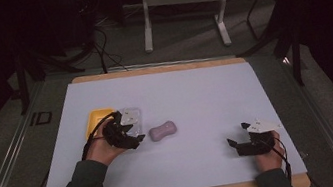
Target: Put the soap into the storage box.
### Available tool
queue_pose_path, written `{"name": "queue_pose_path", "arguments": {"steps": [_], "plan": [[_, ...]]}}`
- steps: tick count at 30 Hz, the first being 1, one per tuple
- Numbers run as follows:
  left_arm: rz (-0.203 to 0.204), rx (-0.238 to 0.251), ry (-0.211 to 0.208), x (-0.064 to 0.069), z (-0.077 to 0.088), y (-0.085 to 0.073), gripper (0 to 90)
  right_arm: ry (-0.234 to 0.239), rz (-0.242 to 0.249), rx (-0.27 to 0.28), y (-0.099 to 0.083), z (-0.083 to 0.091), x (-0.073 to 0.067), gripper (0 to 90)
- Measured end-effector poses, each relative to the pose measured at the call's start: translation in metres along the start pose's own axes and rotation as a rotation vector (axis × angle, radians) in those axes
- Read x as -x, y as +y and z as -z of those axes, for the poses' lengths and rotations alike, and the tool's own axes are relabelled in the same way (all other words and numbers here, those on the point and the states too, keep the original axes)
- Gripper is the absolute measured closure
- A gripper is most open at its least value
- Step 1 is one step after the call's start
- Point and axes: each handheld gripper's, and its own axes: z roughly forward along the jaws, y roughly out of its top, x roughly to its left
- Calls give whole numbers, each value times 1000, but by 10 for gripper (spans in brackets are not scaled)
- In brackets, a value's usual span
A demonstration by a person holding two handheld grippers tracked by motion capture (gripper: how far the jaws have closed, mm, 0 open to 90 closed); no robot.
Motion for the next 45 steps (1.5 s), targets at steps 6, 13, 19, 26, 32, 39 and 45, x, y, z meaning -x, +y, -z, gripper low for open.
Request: {"name": "queue_pose_path", "arguments": {"steps": [6,13,19,26,32,39,45], "plan": [[9,-15,-26,-5,-9,8,332,0,1,-1,0,0,0,148],[-17,0,-63,-5,-15,14,331,-2,0,-2,0,0,0,149],[-39,-20,-75,-4,-22,21,330,-2,0,-3,0,0,0,149],[-56,-42,-83,-3,-30,26,329,-3,4,-7,0,-1,0,149],[-63,-63,-91,-3,-37,32,329,-2,5,-8,0,-1,0,149],[-67,-76,-100,0,-43,39,327,-1,7,-10,0,-1,0,149],[-81,-98,-116,2,-50,45,323,-1,8,-12,0,-1,-1,149]]}}
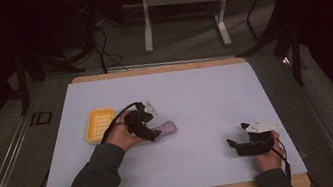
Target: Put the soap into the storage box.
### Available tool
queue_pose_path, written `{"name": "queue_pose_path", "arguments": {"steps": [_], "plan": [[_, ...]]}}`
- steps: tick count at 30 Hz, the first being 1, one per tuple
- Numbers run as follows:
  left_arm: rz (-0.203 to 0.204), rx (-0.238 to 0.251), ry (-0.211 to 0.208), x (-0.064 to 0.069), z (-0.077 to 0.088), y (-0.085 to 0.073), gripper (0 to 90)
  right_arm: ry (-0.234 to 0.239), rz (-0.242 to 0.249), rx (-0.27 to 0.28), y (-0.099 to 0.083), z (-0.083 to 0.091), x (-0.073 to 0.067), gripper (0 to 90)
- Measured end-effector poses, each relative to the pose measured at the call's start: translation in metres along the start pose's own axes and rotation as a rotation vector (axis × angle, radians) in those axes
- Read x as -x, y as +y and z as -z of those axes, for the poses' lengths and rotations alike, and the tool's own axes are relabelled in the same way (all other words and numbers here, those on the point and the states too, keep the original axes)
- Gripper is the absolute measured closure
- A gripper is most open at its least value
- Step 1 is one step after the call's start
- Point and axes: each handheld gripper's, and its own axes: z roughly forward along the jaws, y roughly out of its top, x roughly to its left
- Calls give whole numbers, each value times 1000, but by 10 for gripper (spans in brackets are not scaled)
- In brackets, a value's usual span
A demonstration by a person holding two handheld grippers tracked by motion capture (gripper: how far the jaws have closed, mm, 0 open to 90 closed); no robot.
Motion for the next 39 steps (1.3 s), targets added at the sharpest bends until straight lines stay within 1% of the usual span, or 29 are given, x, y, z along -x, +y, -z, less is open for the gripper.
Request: {"name": "queue_pose_path", "arguments": {"steps": [4,9,15,22,31,32,33,35,39], "plan": [[1,-4,-11,1,-4,3,323,0,0,-1,0,0,0,149],[-8,-23,-26,2,-12,7,323,0,3,-5,0,0,0,149],[-6,-39,-50,3,-19,11,317,0,5,-8,0,0,0,149],[5,-39,-75,4,-30,16,313,-2,8,-14,1,-1,-1,149],[5,-87,-94,2,-41,16,313,-2,10,-17,1,-1,-1,149],[7,-90,-96,1,-42,16,314,-2,10,-18,1,-1,-1,149],[17,-84,-101,1,-43,16,316,-2,10,-18,1,-1,-1,149],[19,-91,-105,-1,-44,16,322,-2,9,-17,1,-1,-1,149],[17,-105,-124,-2,-46,15,390,-2,8,-18,1,-1,-1,149]]}}
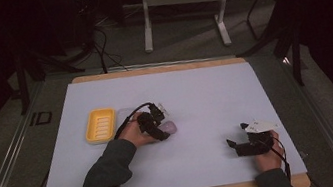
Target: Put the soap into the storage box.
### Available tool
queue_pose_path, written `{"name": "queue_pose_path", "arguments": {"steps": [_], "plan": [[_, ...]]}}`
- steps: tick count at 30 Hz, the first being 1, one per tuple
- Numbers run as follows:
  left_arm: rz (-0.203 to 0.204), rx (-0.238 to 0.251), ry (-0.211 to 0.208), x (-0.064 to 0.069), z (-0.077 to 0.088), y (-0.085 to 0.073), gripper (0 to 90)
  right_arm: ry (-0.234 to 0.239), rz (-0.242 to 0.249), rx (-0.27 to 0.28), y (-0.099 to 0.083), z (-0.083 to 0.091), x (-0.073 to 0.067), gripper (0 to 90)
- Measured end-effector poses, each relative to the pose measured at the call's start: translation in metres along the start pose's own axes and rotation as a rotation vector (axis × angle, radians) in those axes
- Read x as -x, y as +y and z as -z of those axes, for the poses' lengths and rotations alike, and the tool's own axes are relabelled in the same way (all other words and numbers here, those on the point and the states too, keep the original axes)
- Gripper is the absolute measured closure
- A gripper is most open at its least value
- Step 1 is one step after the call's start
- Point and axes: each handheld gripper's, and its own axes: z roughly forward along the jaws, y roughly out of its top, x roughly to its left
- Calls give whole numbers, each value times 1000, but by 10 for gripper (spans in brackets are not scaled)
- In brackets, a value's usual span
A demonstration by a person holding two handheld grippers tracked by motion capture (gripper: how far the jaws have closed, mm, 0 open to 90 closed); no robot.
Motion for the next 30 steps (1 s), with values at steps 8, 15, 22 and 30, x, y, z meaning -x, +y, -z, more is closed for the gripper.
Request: {"name": "queue_pose_path", "arguments": {"steps": [8,15,22,30], "plan": [[2,3,-7,0,0,-3,466,0,0,0,0,0,0,149],[5,-10,-15,1,4,-9,469,-1,-1,1,0,0,0,149],[-16,-61,-21,3,9,-15,470,-1,-2,0,0,0,0,149],[-51,-149,-8,6,9,-7,470,-2,-1,-2,0,0,0,149]]}}
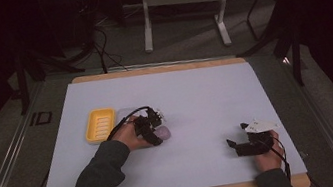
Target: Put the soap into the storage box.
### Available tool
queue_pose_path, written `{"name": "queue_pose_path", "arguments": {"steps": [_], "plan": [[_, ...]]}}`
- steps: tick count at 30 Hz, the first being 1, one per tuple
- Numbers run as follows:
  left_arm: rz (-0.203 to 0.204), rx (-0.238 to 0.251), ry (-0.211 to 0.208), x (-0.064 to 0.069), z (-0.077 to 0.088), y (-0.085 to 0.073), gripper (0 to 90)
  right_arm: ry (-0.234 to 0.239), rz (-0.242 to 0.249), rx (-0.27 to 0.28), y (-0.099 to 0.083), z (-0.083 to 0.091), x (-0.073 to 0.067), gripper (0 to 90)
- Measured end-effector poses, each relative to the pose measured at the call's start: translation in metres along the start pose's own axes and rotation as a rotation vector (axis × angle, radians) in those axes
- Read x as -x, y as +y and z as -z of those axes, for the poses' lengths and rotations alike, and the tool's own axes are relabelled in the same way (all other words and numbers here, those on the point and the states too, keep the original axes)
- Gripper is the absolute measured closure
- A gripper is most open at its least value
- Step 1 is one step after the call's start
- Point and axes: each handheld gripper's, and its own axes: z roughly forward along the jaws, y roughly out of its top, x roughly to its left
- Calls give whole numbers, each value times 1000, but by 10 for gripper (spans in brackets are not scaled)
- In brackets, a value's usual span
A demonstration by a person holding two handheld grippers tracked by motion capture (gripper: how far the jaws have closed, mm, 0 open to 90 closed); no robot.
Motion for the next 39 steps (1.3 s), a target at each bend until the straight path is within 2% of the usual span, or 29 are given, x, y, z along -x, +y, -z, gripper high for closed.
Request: {"name": "queue_pose_path", "arguments": {"steps": [7,12,18,24,31,37,39], "plan": [[-12,-38,0,0,-2,9,453,1,0,-1,0,0,0,149],[-6,-55,-4,0,-2,10,462,1,2,-1,0,0,0,149],[-6,-102,-6,0,-2,14,472,1,2,-7,0,0,0,149],[-28,-132,-1,1,-2,18,495,2,4,-7,0,-1,0,149],[-54,-152,-7,0,-2,21,498,2,4,-8,0,-1,0,149],[-76,-161,10,-1,1,23,499,3,2,-7,0,0,0,149],[-72,-157,13,0,2,23,499,2,3,-7,0,0,0,149]]}}
